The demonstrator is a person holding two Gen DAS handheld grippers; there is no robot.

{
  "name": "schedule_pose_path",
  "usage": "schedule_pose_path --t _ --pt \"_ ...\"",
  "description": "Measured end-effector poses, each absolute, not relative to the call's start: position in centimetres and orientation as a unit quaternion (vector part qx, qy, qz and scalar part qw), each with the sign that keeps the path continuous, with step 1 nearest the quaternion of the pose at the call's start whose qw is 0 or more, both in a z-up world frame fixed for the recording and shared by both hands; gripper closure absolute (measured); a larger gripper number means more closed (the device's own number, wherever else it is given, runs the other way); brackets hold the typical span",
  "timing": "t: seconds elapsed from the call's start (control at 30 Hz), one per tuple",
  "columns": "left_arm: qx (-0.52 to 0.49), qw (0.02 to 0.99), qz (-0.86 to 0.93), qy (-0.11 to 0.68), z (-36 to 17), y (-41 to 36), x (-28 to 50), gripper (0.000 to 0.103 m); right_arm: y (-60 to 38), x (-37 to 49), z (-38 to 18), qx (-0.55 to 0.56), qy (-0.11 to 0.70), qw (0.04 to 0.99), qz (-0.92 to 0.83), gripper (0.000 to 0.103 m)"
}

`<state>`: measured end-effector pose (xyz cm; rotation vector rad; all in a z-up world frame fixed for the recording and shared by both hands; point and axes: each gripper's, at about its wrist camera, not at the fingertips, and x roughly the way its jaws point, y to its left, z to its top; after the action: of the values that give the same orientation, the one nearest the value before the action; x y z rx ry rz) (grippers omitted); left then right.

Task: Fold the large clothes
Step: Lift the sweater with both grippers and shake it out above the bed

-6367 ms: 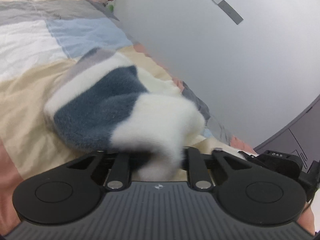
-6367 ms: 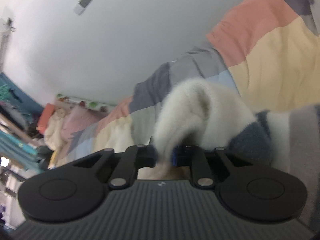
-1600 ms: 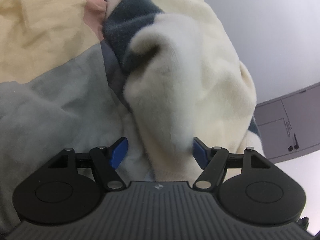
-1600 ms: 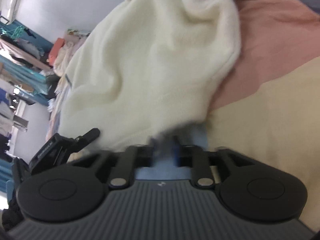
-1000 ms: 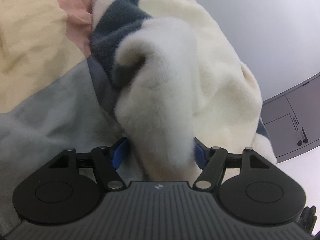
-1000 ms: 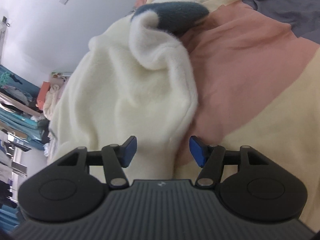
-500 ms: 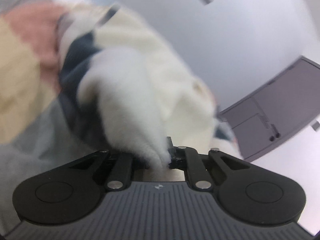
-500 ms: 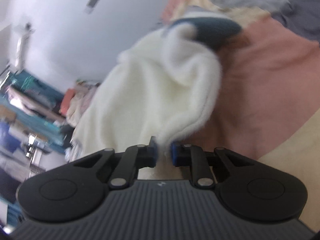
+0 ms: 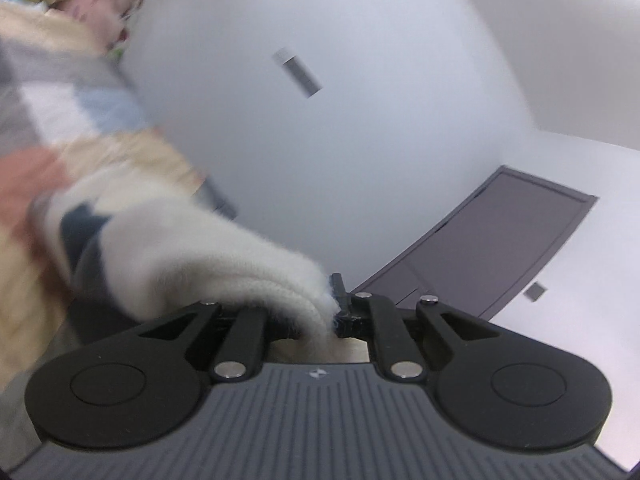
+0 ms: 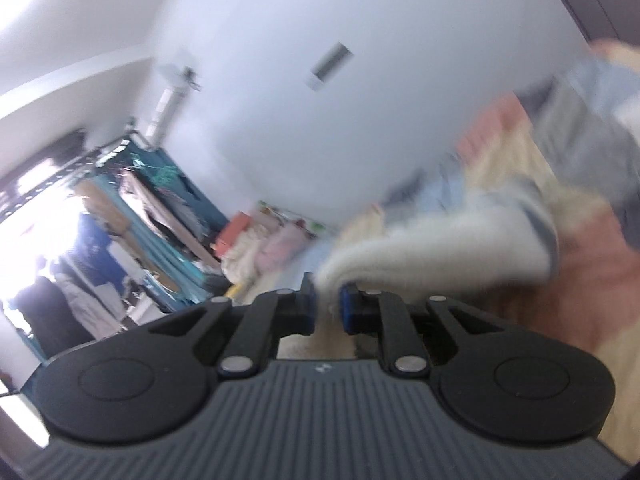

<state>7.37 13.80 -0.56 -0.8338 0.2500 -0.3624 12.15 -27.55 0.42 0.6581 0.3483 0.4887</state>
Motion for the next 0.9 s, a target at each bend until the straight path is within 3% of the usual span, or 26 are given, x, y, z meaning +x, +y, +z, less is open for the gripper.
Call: schedule_pose_path --t 0.27,0.57,0.73,0.9 --pt "-0.331 0.918 -0.217 0.020 14.3 13.0 4.4 0.091 -27.4 10.7 14.0 0.268 0.066 0.919 0.281 0.088" --pt "-0.258 0.932 -0.254 -0.038 30.0 11.9 2.3 0.090 -27.7 8.5 28.6 0.222 -0.035 0.931 0.289 0.088" --pt "-0.246 0.938 -0.244 -0.010 30.8 10.3 5.0 0.090 -27.3 11.2 30.4 0.201 -0.032 0.948 0.244 0.088" --pt "-0.266 0.934 -0.236 0.046 23.8 9.6 12.1 0.090 -28.1 16.6 25.5 0.206 0.020 0.956 0.210 0.088"
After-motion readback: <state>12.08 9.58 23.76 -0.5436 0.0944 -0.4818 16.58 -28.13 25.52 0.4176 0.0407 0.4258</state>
